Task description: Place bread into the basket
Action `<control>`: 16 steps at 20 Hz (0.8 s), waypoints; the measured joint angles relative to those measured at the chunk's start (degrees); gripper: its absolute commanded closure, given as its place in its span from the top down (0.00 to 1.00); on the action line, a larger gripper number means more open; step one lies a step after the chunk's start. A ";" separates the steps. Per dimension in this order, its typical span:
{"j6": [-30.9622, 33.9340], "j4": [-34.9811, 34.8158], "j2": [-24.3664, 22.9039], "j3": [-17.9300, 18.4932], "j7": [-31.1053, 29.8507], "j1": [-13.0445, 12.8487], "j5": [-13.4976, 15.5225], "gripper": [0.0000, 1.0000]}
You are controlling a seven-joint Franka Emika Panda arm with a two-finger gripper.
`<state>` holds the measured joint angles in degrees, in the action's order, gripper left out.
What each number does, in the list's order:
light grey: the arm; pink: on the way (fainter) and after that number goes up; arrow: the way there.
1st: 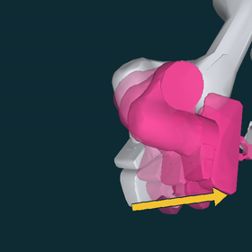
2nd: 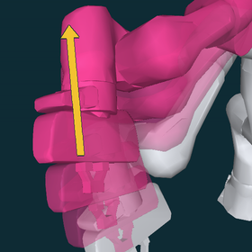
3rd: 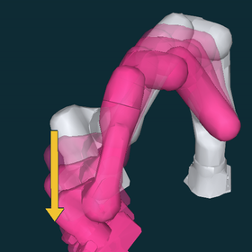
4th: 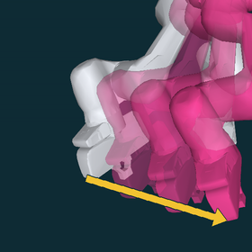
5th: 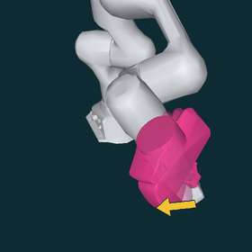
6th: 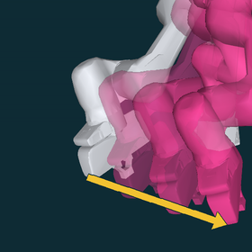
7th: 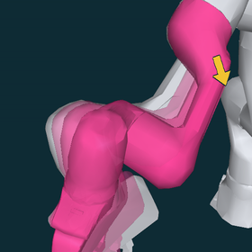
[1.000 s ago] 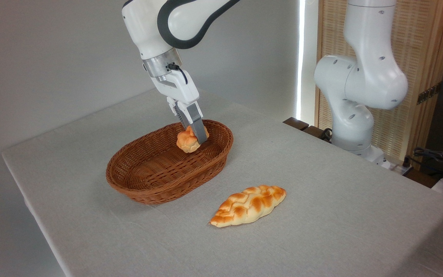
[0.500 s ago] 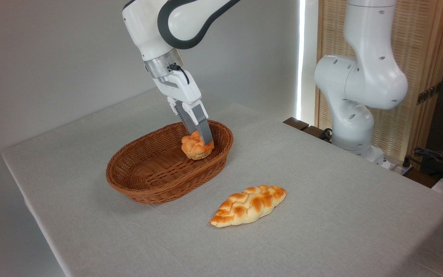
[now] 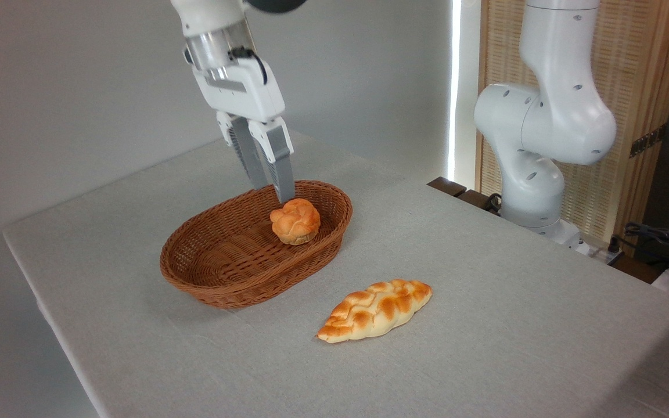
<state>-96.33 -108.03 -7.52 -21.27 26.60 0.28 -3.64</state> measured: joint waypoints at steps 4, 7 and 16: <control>1.58 6.60 0.24 7.81 6.20 0.25 1.68 1.00; 5.63 10.80 0.88 13.21 12.80 0.31 3.51 1.00; 9.32 15.65 3.59 17.03 17.05 -0.01 5.90 1.00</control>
<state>-87.01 -92.38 -3.93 -4.24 43.65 0.27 2.26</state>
